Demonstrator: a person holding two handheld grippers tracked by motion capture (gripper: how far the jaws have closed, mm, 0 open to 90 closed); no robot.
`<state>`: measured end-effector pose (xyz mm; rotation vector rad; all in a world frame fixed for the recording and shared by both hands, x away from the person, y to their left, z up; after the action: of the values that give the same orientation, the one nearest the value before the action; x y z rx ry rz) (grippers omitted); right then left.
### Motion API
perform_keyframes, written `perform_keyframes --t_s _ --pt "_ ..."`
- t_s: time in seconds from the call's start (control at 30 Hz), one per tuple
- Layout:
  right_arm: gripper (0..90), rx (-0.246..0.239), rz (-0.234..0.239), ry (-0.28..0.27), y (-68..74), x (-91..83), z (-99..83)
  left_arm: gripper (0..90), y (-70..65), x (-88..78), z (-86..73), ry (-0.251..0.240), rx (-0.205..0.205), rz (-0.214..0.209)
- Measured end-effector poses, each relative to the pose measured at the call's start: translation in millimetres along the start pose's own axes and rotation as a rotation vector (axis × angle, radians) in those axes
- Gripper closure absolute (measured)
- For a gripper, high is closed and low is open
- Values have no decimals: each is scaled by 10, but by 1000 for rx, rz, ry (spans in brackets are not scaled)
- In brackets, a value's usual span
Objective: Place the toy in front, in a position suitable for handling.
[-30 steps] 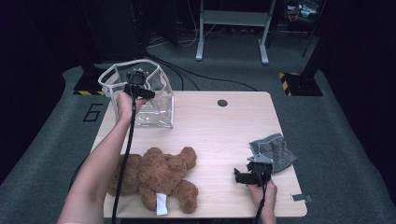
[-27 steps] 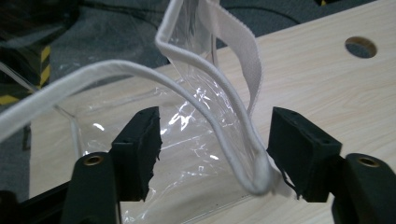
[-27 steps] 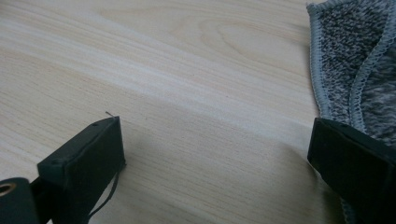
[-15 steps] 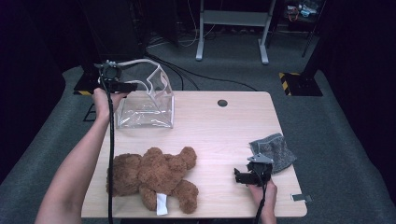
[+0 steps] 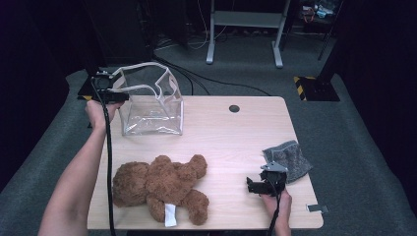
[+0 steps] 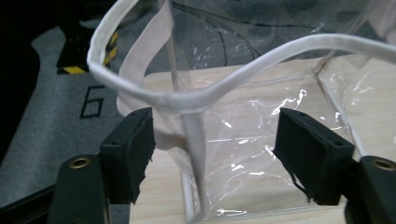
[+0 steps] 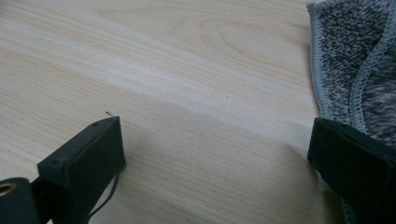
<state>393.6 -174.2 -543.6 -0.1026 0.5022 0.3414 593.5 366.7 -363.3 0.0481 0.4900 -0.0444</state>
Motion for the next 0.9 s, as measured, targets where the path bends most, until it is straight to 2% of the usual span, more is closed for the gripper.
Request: perform_keyframes --t_s 0.07,0.13,0.17,0.2,0.23,0.27,0.3,0.4,0.57,0.67,0.73,0.83,0.9 --pt "32 -2 0 0 -1 0 0 376 33 28 -32 19 -16 -11" --pt "32 -2 -1 -1 0 0 0 467 31 42 -70 21 19 -4" --pt "32 -2 -1 -1 0 0 0 567 16 60 -105 30 40 -3" --pt "32 -2 -1 -1 0 0 0 567 8 69 -126 41 49 -1" --pt "32 -2 -1 -1 1 0 0 606 4 84 -153 41 56 6" --pt "32 -6 3 2 -2 -3 -1 653 10 96 -168 39 45 16" --pt "32 -7 3 1 -3 -3 -1 711 24 104 -179 46 32 -1" --pt "32 -7 2 0 -1 -3 -1 812 34 122 -193 49 27 -3" --pt "32 -8 1 0 0 -3 -1 851 48 117 -200 39 25 -4" --pt "32 -7 2 -1 0 -3 -2 854 82 102 -211 21 22 14" --pt "32 -6 2 0 1 -3 -2 855 120 84 -233 14 39 30" --pt "32 -7 2 0 1 -4 -2 855 183 56 -260 1 17 39" --pt "32 -7 1 0 0 -3 -1 854 223 30 -272 7 25 41"
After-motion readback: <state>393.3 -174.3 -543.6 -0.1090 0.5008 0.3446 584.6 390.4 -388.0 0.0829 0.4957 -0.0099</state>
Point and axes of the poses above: each handheld gripper's, and its own axes: x roughly forward along the jaws, z roughly out of its top, y roughly to its left, the point moved 2 cm from there along x, roughly forward along the jaws, and after that the axes turned 14 degrees about -y, right-handed, at the moved point
